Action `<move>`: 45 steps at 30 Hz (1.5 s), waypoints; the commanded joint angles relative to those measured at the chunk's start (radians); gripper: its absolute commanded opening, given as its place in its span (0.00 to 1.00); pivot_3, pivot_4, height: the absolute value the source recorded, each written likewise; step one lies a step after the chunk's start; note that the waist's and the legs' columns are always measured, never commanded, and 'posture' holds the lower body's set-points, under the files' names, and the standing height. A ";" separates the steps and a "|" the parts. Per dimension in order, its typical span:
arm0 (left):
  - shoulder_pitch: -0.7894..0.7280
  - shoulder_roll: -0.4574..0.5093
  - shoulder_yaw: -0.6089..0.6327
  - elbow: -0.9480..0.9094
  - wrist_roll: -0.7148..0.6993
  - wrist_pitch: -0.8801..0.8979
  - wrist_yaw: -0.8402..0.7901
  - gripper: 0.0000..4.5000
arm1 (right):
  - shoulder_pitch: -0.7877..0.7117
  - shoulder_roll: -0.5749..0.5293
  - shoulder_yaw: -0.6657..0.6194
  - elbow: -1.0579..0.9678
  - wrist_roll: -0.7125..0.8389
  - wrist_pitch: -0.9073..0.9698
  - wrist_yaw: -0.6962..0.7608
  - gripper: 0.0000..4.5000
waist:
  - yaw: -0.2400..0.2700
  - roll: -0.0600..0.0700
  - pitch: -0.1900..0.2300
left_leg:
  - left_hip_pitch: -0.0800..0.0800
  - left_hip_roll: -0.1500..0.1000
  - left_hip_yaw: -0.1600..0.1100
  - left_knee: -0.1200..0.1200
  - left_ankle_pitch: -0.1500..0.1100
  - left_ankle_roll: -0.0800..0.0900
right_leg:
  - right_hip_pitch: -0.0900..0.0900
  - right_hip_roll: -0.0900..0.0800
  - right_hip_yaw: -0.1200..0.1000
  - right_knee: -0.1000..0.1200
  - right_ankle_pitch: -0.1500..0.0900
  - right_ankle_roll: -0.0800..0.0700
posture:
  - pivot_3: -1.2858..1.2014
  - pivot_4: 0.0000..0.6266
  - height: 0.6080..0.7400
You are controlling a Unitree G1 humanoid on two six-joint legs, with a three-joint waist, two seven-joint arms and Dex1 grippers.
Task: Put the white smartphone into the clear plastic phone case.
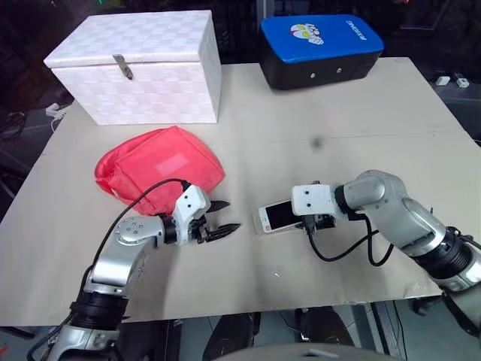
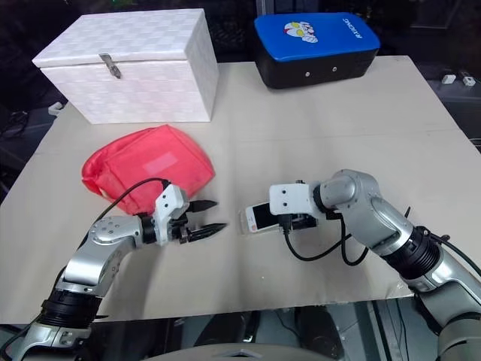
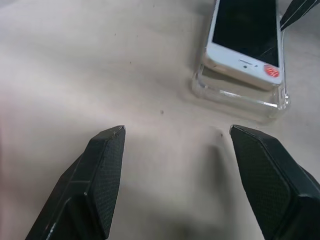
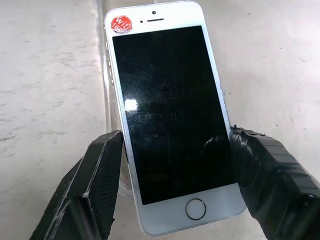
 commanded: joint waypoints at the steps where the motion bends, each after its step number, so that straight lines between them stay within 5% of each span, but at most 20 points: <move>1: -0.003 0.011 0.026 -0.031 -0.016 -0.003 0.002 0.76 | -0.018 -0.024 0.031 -0.029 0.005 0.013 0.066 0.63 | 0.001 0.000 0.000 | 0.000 0.000 0.000 0.000 0.000 0.000 | 0.000 0.000 0.000 0.000 0.000 0.000 | 0.52 0.24 1.00; 21: 0.000 -0.003 0.010 -0.031 -0.002 -0.033 0.012 0.76 | -0.012 0.004 0.023 -0.085 0.038 0.178 0.067 0.63 | 0.000 0.000 0.000 | 0.000 0.000 0.000 0.000 0.000 0.000 | 0.000 0.000 0.000 0.000 0.000 0.000 | 0.52 0.24 1.00; 22: 0.000 -0.003 0.009 -0.030 -0.002 -0.035 0.013 0.76 | -0.010 0.004 0.021 -0.088 0.042 0.178 0.066 0.86 | 0.000 0.000 0.000 | 0.000 0.000 0.000 0.000 0.000 0.000 | 0.000 0.000 0.000 0.000 0.000 0.000 | 0.52 0.24 1.00; 24: -0.004 -0.003 0.007 -0.025 -0.001 -0.040 0.012 0.76 | -0.007 -0.001 0.016 -0.096 0.052 0.173 0.066 0.99 | 0.000 0.000 0.000 | 0.000 0.000 0.000 0.000 0.000 0.000 | 0.000 0.000 0.000 0.000 0.000 0.000 | 0.52 0.24 1.00; 33: 0.016 -0.011 0.024 -0.060 -0.067 -0.043 -0.031 0.76 | -0.017 0.035 -0.125 -0.129 0.177 0.267 0.013 0.99 | -0.002 0.000 0.000 | 0.000 0.000 0.000 0.000 0.000 0.000 | 0.000 0.000 0.000 0.000 0.000 0.000 | 0.52 0.24 1.00; 36: 0.043 -0.012 0.032 -0.098 -0.118 -0.029 -0.059 0.70 | -0.001 0.044 -0.170 -0.135 0.230 0.298 -0.007 0.68 | -0.001 0.000 0.000 | 0.000 0.000 0.000 0.000 0.000 0.000 | 0.000 0.000 0.000 0.000 0.000 0.000 | 0.52 0.24 1.00; 39: 0.058 0.008 0.029 -0.132 -0.155 0.000 -0.091 0.49 | 0.012 0.081 -0.201 -0.149 0.293 0.354 -0.034 0.42 | -0.001 0.000 0.000 | 0.000 0.000 0.000 0.000 0.000 0.000 | 0.000 0.000 0.000 0.000 0.000 0.000 | 0.52 0.24 1.00; 41: 0.060 0.016 0.026 -0.141 -0.165 0.018 -0.097 0.27 | 0.023 0.135 -0.219 -0.148 0.327 0.387 -0.083 0.20 | -0.001 0.000 0.000 | 0.000 0.000 0.000 0.000 0.000 0.000 | 0.000 0.000 0.000 0.001 0.000 0.000 | 0.52 0.24 1.00; 44: 0.053 0.020 0.014 -0.141 -0.154 0.029 -0.094 0.04 | 0.054 0.181 -0.181 -0.118 0.330 0.333 -0.137 0.00 | -0.003 0.000 0.000 | 0.000 0.000 0.000 0.000 0.000 0.000 | 0.000 0.000 0.000 0.001 0.000 0.000 | 0.52 0.24 1.00; 45: 0.050 0.018 0.013 -0.140 -0.151 0.032 -0.088 0.01 | 0.059 0.195 -0.177 -0.107 0.335 0.326 -0.152 0.00 | -0.003 0.000 0.000 | 0.000 0.000 0.000 0.000 0.000 0.000 | 0.000 0.000 0.000 0.001 0.000 0.000 | 0.52 0.24 1.00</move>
